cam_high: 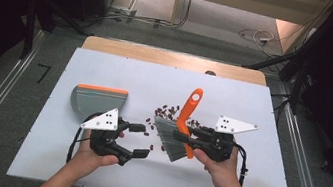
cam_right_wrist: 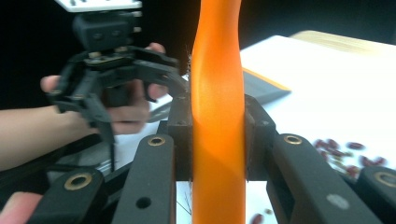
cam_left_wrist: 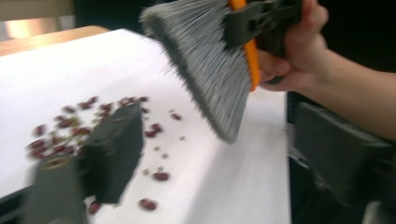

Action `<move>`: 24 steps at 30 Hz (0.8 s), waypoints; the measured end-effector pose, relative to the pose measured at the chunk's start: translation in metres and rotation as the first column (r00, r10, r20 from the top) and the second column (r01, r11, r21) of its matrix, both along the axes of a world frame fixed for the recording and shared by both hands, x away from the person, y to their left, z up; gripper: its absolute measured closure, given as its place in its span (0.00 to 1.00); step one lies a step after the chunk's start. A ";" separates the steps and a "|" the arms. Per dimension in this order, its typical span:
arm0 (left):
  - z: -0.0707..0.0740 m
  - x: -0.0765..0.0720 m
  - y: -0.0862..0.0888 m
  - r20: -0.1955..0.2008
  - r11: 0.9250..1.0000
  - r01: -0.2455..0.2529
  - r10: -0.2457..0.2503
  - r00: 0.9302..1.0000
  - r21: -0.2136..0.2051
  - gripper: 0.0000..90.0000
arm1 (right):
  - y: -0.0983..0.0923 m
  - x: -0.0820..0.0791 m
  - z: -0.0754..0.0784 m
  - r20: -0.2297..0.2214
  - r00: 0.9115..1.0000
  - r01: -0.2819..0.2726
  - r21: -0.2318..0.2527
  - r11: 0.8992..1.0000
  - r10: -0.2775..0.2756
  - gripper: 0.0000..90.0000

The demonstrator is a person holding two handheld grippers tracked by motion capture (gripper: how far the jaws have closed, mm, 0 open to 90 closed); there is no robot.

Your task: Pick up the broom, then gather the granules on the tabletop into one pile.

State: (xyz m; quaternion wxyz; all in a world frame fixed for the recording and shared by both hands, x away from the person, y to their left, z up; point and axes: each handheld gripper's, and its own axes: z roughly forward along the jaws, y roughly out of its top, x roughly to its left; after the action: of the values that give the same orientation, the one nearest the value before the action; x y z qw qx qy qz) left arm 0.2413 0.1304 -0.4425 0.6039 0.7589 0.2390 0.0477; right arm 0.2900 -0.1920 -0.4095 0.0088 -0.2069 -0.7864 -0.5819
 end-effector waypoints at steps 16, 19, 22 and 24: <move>-0.002 0.001 0.034 0.009 0.993 -0.113 0.113 0.994 -0.024 0.00 | -0.027 0.017 0.006 0.021 0.966 0.259 -0.111 0.959 -0.259 0.76; -0.003 0.001 0.039 0.017 0.990 -0.140 0.140 0.990 -0.017 0.00 | -0.032 0.022 0.008 0.023 0.949 0.313 -0.149 0.938 -0.313 0.76; -0.003 -0.001 0.044 0.014 0.987 -0.157 0.157 0.988 -0.019 0.00 | -0.035 0.028 0.010 0.036 0.935 0.354 -0.195 0.915 -0.354 0.76; -0.004 -0.002 0.047 0.020 0.986 -0.166 0.166 0.986 -0.002 0.00 | -0.038 0.033 0.011 0.057 0.923 0.382 -0.231 0.895 -0.380 0.76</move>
State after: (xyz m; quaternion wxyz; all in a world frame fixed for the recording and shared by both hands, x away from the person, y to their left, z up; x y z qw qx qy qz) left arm 0.2390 0.1779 -0.4466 0.6004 0.7356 0.2954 0.1057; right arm 0.3228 -0.2303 -0.3988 -0.1342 -0.3534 -0.7948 -0.4748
